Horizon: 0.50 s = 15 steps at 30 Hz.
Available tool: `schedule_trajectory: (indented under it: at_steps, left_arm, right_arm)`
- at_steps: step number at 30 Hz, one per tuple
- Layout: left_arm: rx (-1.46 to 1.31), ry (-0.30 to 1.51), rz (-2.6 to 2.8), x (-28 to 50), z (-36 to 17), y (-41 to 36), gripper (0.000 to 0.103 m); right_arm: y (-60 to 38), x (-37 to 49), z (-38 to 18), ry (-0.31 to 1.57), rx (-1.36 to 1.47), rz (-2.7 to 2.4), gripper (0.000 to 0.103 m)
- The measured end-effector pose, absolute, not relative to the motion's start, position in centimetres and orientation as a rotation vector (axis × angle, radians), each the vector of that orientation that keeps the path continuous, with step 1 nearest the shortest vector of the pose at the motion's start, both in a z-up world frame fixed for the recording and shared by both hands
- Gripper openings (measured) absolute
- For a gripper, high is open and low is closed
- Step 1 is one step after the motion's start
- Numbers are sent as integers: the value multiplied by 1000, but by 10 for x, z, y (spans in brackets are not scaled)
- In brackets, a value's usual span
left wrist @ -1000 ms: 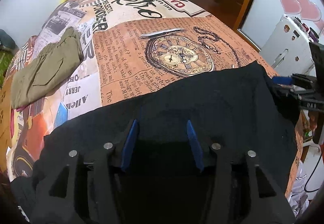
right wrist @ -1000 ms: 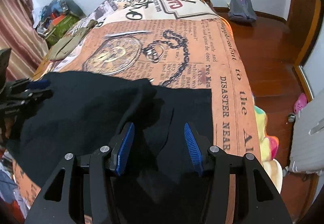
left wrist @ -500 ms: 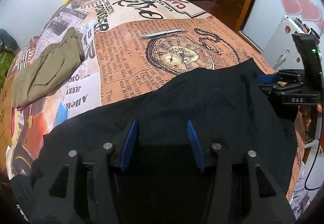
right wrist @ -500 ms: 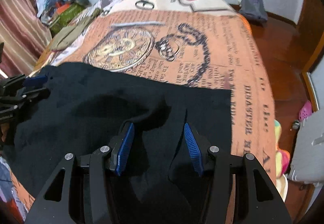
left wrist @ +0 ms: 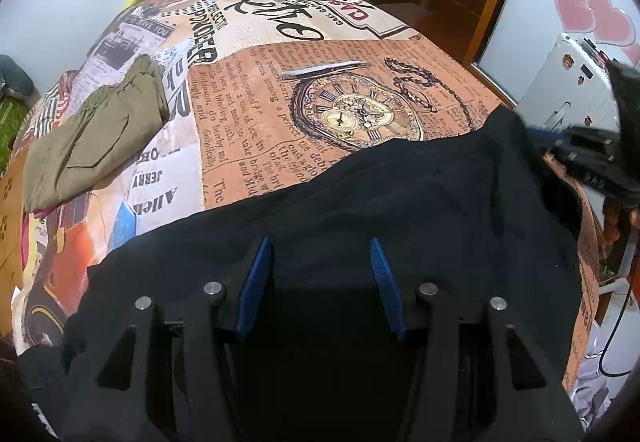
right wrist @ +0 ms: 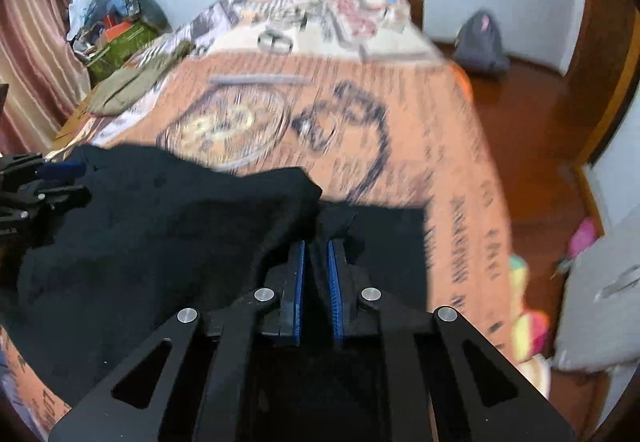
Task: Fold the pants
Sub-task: 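Close the right tool on the folded pants edge while the left tool holds the pants flat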
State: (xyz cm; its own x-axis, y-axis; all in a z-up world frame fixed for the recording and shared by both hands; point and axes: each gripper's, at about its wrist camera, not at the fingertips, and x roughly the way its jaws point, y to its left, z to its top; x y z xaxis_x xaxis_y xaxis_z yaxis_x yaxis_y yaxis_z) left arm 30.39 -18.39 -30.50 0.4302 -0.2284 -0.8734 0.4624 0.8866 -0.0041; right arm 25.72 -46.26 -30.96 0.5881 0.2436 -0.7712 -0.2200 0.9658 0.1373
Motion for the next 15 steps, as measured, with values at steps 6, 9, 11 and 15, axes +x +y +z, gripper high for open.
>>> schedule_trajectory:
  at_steps: [6,9,11,15]
  left_arm:
    - [249,1006,-427,306,-286,-178,51]
    - [256,1000,-423,312,-281,-177,51]
    - [262,1009,-427,318,-281,-178,51]
    - [295,1045,-468,327,-289,-189,51]
  right_arm:
    - [-486,263,-290,829,-37,161,10]
    - [-488,268,-300,852,-68,141,10]
    - [-485,269,-308,865,-86,134,10]
    - [-485,267,-320,881,-97,120,10]
